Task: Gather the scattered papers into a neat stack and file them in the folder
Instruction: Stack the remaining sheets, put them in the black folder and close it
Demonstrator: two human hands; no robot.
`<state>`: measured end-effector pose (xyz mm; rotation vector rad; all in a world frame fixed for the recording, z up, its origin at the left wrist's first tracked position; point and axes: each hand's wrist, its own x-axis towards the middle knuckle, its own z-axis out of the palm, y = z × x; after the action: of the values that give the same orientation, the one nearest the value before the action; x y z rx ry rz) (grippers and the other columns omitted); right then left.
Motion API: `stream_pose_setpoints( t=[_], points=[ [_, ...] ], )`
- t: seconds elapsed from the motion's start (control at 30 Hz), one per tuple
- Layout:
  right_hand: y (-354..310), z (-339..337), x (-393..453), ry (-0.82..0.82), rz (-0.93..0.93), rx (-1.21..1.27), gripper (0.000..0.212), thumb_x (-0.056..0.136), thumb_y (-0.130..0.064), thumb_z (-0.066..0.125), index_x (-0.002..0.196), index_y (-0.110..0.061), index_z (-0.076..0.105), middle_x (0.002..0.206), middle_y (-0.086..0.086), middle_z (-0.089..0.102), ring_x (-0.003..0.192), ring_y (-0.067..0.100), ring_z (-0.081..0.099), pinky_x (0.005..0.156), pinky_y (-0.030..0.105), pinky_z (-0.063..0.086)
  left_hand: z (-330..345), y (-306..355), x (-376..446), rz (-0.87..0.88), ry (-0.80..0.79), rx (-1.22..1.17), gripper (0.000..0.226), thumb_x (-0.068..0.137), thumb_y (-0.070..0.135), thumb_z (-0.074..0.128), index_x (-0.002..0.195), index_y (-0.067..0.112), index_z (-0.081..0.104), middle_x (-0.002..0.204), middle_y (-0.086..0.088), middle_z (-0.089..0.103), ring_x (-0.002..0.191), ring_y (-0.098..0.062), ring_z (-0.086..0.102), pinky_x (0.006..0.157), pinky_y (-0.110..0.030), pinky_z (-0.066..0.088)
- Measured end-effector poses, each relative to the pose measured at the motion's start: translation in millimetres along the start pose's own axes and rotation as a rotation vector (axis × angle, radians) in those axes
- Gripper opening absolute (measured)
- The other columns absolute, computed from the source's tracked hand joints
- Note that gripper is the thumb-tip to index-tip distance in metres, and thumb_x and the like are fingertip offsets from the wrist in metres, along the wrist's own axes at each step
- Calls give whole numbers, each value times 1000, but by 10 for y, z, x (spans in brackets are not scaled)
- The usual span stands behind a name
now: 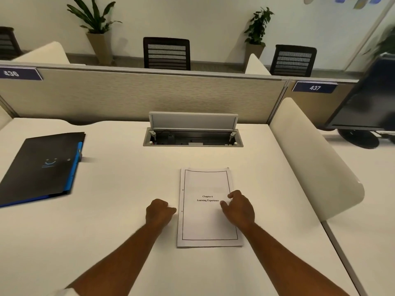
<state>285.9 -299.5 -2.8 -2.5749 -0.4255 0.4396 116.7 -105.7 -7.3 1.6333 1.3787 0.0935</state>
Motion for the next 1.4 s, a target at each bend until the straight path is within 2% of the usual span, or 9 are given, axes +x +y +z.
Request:
stream_pose_setpoints(
  t=[0.23,0.43,0.6,0.67,0.93,1.07,1.2,1.3,1.4],
  points=[
    [-449,248,-205,-72,-100,-23,23,89,-44,64,108,-31,63,96,-11,70,98,15,66,75,28,46,-467,-268,156,4,54,-4,31,74,28,73,102,18,67,105,-1,68,100,-24,63,85,-32,52],
    [-936,603,-431,-151,-135,55,19,89,-40,65,105,-30,64,83,-13,70,90,11,66,80,30,52,-1116,-561,388,-2,128,-18,13,78,28,67,89,22,64,97,1,67,86,-21,61,75,-29,49],
    [-1338,874,-566,-166,-80,97,17,86,-39,65,102,-32,66,91,-15,71,93,12,66,81,29,50,-1593,-732,536,23,173,20,8,83,24,62,89,20,66,96,-1,69,87,-23,61,75,-29,49],
    [-2192,1560,-725,-217,-139,101,16,85,-39,67,100,-33,66,93,-17,68,93,10,65,80,28,50,-2538,-1130,883,-39,249,8,10,85,22,60,92,19,66,98,-3,69,89,-24,61,76,-31,50],
    [-3075,2100,-792,-334,-105,334,12,87,-32,72,96,-31,65,95,-15,67,90,6,64,81,25,52,-3408,-1346,1387,40,430,160,18,87,19,63,104,13,69,108,-15,64,103,-36,57,84,-43,52],
    [-3621,2482,-825,-382,-42,440,22,88,-31,74,107,-24,67,105,-6,69,98,15,67,89,31,56,-3845,-1543,1722,7,505,231,35,85,27,69,115,10,60,120,-22,52,114,-42,46,91,-50,46],
    [-4008,2755,-819,-401,-19,478,44,90,-30,74,131,-18,61,104,-10,61,101,11,59,91,25,46,-4097,-1646,1989,-24,502,249,48,86,32,68,124,6,54,127,-24,47,118,-43,43,92,-52,45],
    [-4196,2902,-800,-416,18,502,52,92,-28,72,139,-10,57,114,-2,64,107,17,60,96,26,45,-4213,-1664,2164,-104,439,230,53,87,37,66,125,3,51,130,-24,47,120,-43,43,94,-53,44],
    [-4387,2974,-805,-376,80,497,46,92,-21,68,126,7,58,122,25,63,117,40,59,103,47,49,-4243,-1640,2247,-139,412,266,52,88,37,64,124,1,51,126,-23,51,118,-42,45,92,-51,45]
  ],
)
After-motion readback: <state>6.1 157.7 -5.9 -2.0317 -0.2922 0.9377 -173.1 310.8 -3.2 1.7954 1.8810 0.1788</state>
